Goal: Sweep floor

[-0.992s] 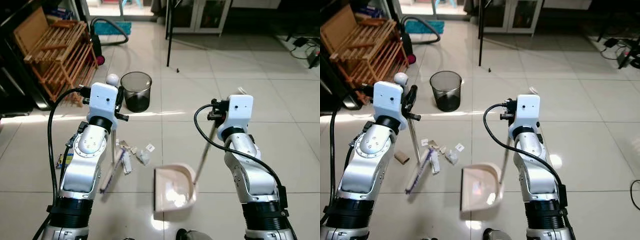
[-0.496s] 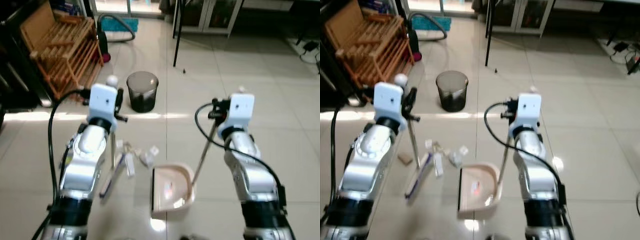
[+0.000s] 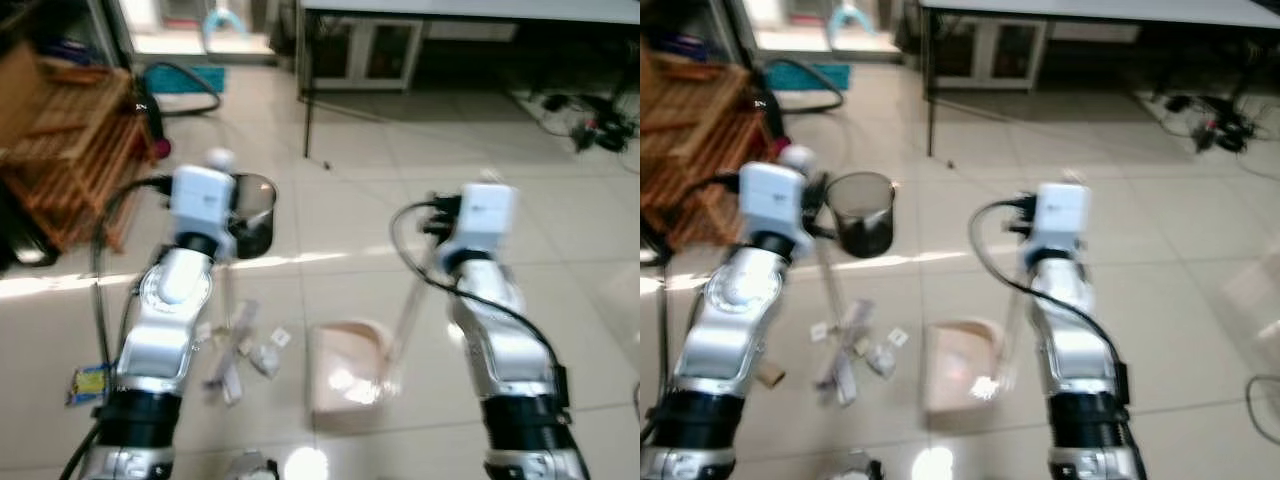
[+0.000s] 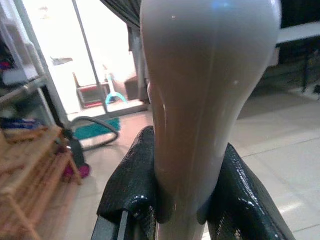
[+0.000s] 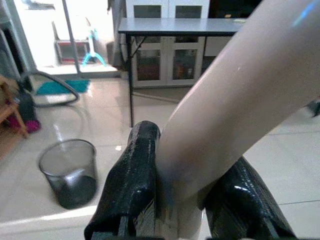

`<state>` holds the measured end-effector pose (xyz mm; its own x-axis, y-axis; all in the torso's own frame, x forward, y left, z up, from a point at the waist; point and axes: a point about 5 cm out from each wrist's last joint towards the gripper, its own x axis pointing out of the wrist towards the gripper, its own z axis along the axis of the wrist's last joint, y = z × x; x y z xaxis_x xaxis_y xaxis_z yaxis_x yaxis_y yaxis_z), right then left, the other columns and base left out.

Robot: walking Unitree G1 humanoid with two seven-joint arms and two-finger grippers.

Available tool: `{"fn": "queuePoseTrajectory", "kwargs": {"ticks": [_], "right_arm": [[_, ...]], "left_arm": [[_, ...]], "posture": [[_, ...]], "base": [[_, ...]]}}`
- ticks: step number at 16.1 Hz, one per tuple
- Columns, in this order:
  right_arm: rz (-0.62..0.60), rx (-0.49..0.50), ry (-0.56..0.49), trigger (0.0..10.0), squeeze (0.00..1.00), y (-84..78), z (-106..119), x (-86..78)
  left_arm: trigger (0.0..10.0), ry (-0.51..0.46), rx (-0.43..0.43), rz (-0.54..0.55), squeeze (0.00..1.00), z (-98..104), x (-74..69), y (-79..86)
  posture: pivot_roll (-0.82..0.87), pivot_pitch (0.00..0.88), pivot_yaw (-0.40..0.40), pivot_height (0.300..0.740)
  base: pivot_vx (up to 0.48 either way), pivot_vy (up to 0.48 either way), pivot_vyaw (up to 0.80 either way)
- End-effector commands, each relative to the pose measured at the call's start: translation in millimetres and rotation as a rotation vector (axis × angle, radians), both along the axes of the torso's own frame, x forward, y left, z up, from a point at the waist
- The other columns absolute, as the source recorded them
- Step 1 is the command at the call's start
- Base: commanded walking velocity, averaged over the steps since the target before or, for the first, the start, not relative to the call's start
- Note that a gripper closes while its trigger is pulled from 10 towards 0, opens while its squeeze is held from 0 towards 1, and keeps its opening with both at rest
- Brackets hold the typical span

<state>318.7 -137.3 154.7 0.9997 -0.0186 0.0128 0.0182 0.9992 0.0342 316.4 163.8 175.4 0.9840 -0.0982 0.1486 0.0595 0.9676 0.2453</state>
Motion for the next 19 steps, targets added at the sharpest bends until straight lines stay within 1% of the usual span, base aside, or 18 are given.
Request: {"fn": "queuePoseTrajectory", "kwargs": {"ticks": [1,7,10,11,13,14,16,17,18,19], "right_arm": [[-0.026,0.007,-0.036,10.0,0.00,-8.1,7,0.6],[-0.023,-0.003,-0.047,10.0,0.00,-6.1,8,0.5],[-0.019,-0.016,-0.039,10.0,0.00,-6.7,6,1.0],[-0.021,-0.025,-0.036,10.0,0.00,-7.1,5,1.4],[-0.023,-0.032,-0.039,10.0,0.00,-7.5,4,2.6],[-0.014,-0.040,-0.050,10.0,0.00,-6.5,3,4.6],[-0.016,-0.041,-0.047,10.0,0.00,-7.4,-1,7.7],[-0.035,-0.060,-0.037,10.0,0.00,-9.7,-5,9.6],[-0.055,-0.057,-0.034,10.0,0.00,-11.9,-8,13.0],[-0.056,-0.059,-0.034,10.0,0.00,-12.0,-8,13.7]], "left_arm": [[10.0,-0.043,0.011,-0.024,0.00,9,1.7,-7.0],[10.0,-0.042,0.012,-0.032,0.00,8,2.9,-7.1],[10.0,-0.032,0.013,-0.018,0.00,6,1.5,-5.5],[10.0,-0.016,0.003,-0.002,0.00,4,1.5,-3.4],[10.0,0.018,0.025,0.012,0.00,-2,2.1,-0.3],[10.0,0.031,0.045,0.056,0.00,-8,1.2,9.8],[10.0,0.006,0.040,0.114,0.00,-7,0.0,21.1],[10.0,-0.001,0.065,0.126,0.00,-7,-0.4,25.4],[10.0,-0.014,0.070,0.132,0.00,-8,-0.8,30.0],[10.0,-0.012,0.069,0.133,0.00,-8,-0.5,30.9]], "posture": [[-0.03,0.066,0.008,0.740],[-0.03,0.069,0.013,0.740],[-0.03,0.079,0.012,0.740],[-0.03,0.084,0.014,0.740],[-0.02,0.090,0.015,0.740],[-0.01,0.096,0.012,0.740],[0.00,0.101,0.009,0.740],[0.00,0.106,0.013,0.740],[0.01,0.126,0.016,0.740],[0.01,0.126,0.016,0.740]], "base": [[0.409,0.000,0.00],[0.410,0.000,0.00],[0.405,0.000,0.00],[0.000,0.000,0.00],[0.000,0.000,0.00],[0.000,0.000,0.00],[0.000,0.000,0.00],[0.000,0.000,0.00],[0.000,0.000,0.00],[0.000,0.000,0.00]]}}
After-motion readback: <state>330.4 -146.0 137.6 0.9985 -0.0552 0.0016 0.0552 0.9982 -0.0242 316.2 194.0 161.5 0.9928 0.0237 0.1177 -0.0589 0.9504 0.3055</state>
